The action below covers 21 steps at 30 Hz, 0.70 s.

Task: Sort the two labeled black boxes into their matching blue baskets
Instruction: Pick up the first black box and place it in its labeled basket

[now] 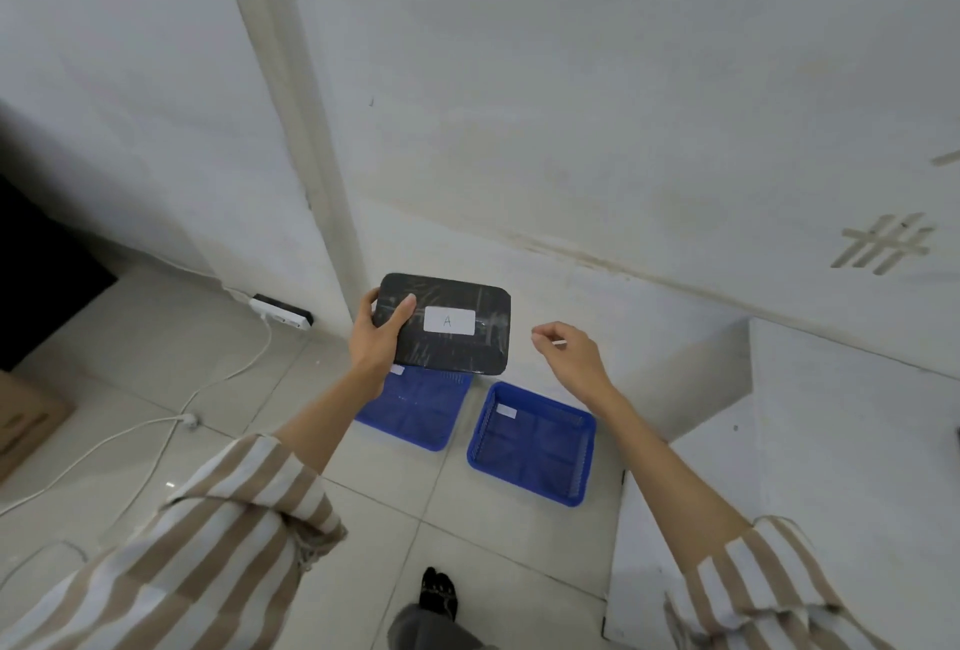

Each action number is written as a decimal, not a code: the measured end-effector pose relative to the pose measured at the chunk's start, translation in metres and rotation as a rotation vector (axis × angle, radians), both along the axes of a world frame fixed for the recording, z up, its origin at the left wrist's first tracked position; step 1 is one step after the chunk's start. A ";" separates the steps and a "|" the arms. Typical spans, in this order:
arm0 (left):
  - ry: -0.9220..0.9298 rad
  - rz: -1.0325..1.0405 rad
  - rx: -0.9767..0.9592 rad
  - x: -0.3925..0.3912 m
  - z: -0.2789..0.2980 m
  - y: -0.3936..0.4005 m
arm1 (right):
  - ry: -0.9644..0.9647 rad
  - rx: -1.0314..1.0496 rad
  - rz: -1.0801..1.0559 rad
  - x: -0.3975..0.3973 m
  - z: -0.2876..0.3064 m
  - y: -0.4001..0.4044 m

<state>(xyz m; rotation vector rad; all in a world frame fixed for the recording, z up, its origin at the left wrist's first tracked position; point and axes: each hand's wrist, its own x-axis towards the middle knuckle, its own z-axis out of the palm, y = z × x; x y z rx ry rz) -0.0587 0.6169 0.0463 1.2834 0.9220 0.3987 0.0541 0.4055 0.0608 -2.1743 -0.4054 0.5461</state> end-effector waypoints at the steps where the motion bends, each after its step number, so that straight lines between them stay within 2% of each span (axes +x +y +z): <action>1: 0.013 -0.003 -0.002 0.001 -0.002 0.012 | 0.000 -0.003 0.003 0.002 -0.001 0.012; 8: 0.088 -0.032 0.070 0.013 -0.006 0.081 | -0.114 -0.156 0.058 0.007 -0.008 0.074; 12: 0.135 -0.098 0.064 0.024 -0.035 0.118 | -0.137 -0.215 0.024 0.004 -0.034 0.101; 16: 0.166 -0.186 0.030 0.027 -0.102 0.154 | -0.091 -0.225 -0.041 -0.010 -0.089 0.128; 21: 0.220 -0.258 -0.026 0.025 -0.220 0.181 | -0.041 -0.257 -0.067 -0.020 -0.195 0.157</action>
